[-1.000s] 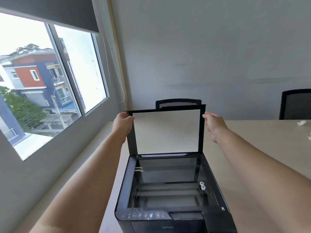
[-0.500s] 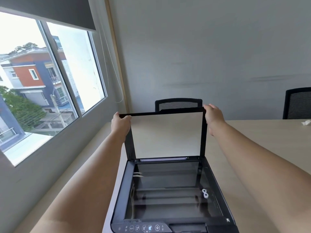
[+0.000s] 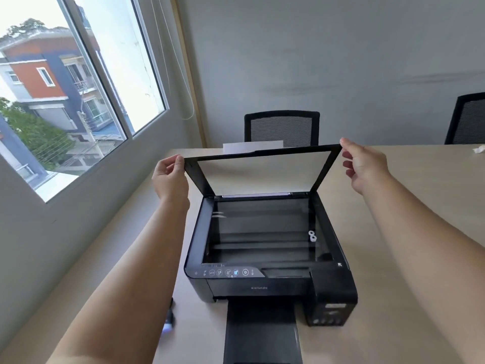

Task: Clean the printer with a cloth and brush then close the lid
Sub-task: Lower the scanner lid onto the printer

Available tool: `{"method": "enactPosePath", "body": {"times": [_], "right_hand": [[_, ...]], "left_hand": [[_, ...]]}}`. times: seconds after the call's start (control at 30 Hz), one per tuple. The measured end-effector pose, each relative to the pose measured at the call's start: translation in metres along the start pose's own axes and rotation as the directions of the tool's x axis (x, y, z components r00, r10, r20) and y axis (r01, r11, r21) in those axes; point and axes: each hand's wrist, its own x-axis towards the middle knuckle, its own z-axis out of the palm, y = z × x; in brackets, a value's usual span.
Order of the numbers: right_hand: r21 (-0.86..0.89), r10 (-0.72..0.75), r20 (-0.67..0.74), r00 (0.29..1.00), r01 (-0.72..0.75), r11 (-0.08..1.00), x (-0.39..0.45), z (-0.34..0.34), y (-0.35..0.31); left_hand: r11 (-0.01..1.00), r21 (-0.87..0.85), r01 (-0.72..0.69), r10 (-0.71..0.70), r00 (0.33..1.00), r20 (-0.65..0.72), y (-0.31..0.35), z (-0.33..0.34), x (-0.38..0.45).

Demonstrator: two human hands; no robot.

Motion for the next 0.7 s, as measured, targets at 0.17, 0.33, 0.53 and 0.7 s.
{"method": "enactPosePath", "body": {"times": [0.17,0.33,0.53,0.7], "right_hand": [[0.018,0.079,0.027,0.996,-0.08,0.997,-0.039,-0.027,0.023],[0.006,0.165,0.039,0.986,-0.165,0.986,-0.073,-0.055,0.057],[-0.104,0.23,0.012,0.973,-0.227,0.968,-0.097,-0.083,0.098],[-0.198,0.164,-0.14,0.976,-0.19,0.962,-0.115,-0.087,0.131]], "left_hand": [[0.993,-0.112,0.044,-0.037,0.998,0.059,-0.016,-0.033,-0.03],[0.966,-0.212,0.152,-0.137,0.987,0.081,-0.037,-0.071,-0.059],[0.978,-0.083,0.192,-0.184,0.978,0.099,-0.071,-0.111,-0.089],[0.968,0.213,0.13,-0.153,0.984,0.096,-0.09,-0.128,-0.1]]}}
